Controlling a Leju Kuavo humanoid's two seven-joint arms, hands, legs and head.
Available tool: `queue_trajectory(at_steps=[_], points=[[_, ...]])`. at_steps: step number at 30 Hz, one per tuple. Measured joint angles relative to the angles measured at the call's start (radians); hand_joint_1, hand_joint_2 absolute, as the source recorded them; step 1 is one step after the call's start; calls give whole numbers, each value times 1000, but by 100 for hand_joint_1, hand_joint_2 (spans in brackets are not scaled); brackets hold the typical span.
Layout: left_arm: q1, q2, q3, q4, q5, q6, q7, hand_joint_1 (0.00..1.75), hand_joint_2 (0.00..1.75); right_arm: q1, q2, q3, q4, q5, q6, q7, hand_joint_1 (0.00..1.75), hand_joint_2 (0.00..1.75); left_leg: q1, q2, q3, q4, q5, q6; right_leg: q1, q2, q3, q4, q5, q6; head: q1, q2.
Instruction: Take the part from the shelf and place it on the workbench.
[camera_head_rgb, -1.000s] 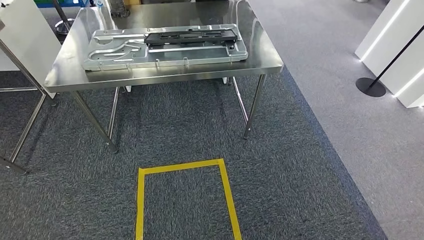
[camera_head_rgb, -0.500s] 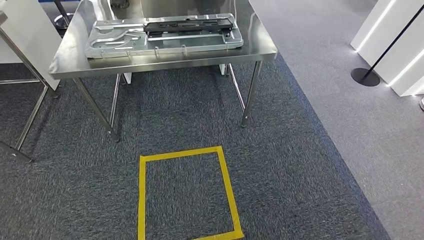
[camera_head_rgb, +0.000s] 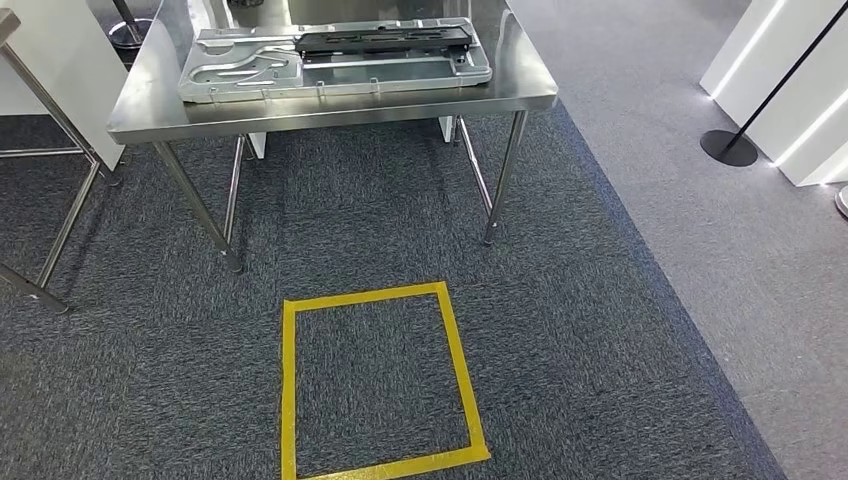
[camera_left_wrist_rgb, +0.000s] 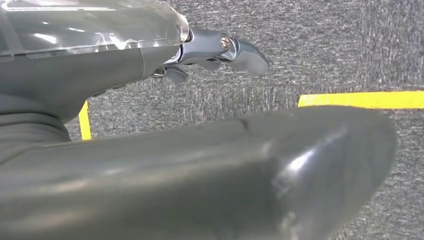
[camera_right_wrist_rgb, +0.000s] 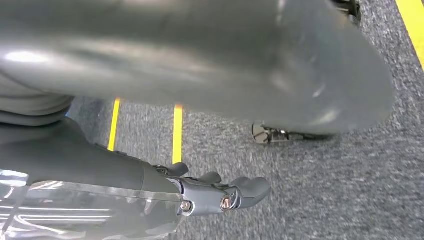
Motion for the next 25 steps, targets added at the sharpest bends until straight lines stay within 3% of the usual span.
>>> queue_trajectory(at_steps=[2, 4, 5, 6, 7, 9, 11, 13, 15, 20, 24, 25], points=[[-1, -1, 0, 0, 1, -1, 0, 0, 0, 0, -1, -2, 0, -5, 3, -2, 0, 175, 2, 1, -5, -3, 6, 12, -4, 3, -38, 79, -50, 11, 0, 0], [-1, -1, 1, 0, 4, -1, 0, 0, 0, 1, -2, -3, 0, -7, 3, -5, 0, 175, 1, 3, -12, -3, 10, 18, -8, 5, -104, 215, -113, 18, 0, 0], [-1, -1, 1, 0, 7, -2, 0, 0, 0, 2, -2, -4, 0, -8, 2, -3, 0, 175, 1, 4, -14, -2, 11, 20, -10, 5, -128, 265, -126, 22, 0, 0], [-1, -1, 2, 0, 8, -2, 0, 0, 0, 3, -2, -6, 0, -9, -2, 3, 0, 175, 0, 4, -16, -2, 12, 21, -13, 5, -135, 279, -119, 26, 0, 0], [-1, -1, 2, 0, 10, -3, 0, 0, 0, 4, -3, -7, 0, -10, -8, 11, 0, 175, 1, 4, -17, -1, 13, 22, -17, 5, -121, 251, -94, 31, 0, 0], [-2, -2, 2, 0, 10, -4, 0, 0, 0, 4, -5, -10, 0, -11, -21, 28, 0, 175, 1, 2, -17, 3, 12, 20, -28, 6, -49, 107, -25, 44, 0, 0], [-3, -2, 3, 0, 11, -3, 3, 0, 0, 3, -6, -12, 0, -13, -27, 33, 0, 87, -3, 0, -20, 10, 9, 13, -31, 10, 2, -1, 12, 44, 0, 0], [-3, -2, 3, 0, 13, -2, 6, 0, 87, 2, -7, -14, 0, -19, -26, 30, 0, 0, -7, -1, -23, 13, 9, 6, -26, 13, 7, -20, 14, 35, 0, 0], [-4, -2, 4, 0, 16, -1, 6, 0, 175, 3, -8, -18, 0, -24, -26, 29, 0, 0, -5, -1, -23, 10, 12, 1, -23, 13, 5, -18, 14, 31, 0, 0], [-4, -5, 10, 0, 29, 7, -1, 0, 175, 3, -12, -20, 0, -24, -27, 30, 0, 0, -3, -1, -23, 5, 17, -8, -20, 13, 1, -16, 16, 24, 0, 0], [-4, -10, 19, 0, 37, 10, -6, 0, 175, 3, -16, -20, 0, -23, -29, 30, 0, 175, -3, -1, -23, 4, 18, -10, -20, 13, -1, -14, 16, 22, 0, 0], [-4, -11, 21, 0, 38, 10, -6, 0, 175, 3, -16, -20, 0, -23, -30, 30, 0, 175, -3, -1, -23, 4, 19, -10, -20, 13, -1, -13, 16, 21, 0, 0]])
